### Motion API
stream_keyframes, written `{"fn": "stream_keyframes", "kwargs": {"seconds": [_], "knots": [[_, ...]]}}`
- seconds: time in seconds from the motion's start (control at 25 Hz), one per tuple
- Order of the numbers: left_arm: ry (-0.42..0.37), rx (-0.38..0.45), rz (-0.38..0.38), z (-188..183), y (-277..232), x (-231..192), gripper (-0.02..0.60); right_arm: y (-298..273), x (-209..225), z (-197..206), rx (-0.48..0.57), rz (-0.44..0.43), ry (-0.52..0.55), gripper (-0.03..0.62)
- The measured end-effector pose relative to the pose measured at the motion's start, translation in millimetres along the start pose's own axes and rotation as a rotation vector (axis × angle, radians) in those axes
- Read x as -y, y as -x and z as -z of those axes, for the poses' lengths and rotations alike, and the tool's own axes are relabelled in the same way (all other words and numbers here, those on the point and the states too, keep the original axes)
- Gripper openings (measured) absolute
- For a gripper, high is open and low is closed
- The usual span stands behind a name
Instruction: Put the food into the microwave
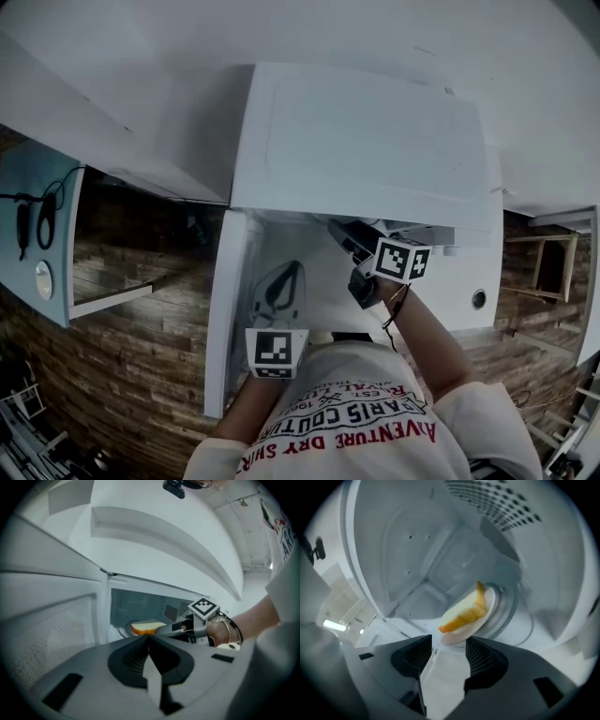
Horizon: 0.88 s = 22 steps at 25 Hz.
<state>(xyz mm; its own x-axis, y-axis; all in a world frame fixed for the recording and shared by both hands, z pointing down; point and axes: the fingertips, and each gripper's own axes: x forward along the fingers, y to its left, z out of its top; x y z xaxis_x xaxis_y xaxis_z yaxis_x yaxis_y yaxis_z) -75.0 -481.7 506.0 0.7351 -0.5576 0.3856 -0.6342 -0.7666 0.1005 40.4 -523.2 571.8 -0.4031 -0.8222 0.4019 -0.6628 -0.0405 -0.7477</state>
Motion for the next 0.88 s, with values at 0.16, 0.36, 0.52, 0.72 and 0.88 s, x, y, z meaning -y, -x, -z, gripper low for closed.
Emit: {"fn": "stream_keyframes", "kwargs": {"seconds": [0.16,0.36,0.52,0.72,0.88], "knots": [[0.003,0.008,0.001,-2,1,-2,0.008,-1,1,17,-0.248,0.112,0.359,0.218],[0.008,0.014,0.007,-5,0,-1,0.008,1,15,34,-0.431,0.194,0.51,0.216],[0.005,0.012,0.008,-6,0,-2,0.008,4,25,36,-0.461,0.273,0.57,0.209],[0.006,0.0,0.003,-2,2,-3,0.008,9,29,37,-0.441,0.293,0.549,0.196],[0.043,-0.001,0.005,-3,2,-1,0.008,19,21,35,-0.336,0.299,0.53,0.118]]}}
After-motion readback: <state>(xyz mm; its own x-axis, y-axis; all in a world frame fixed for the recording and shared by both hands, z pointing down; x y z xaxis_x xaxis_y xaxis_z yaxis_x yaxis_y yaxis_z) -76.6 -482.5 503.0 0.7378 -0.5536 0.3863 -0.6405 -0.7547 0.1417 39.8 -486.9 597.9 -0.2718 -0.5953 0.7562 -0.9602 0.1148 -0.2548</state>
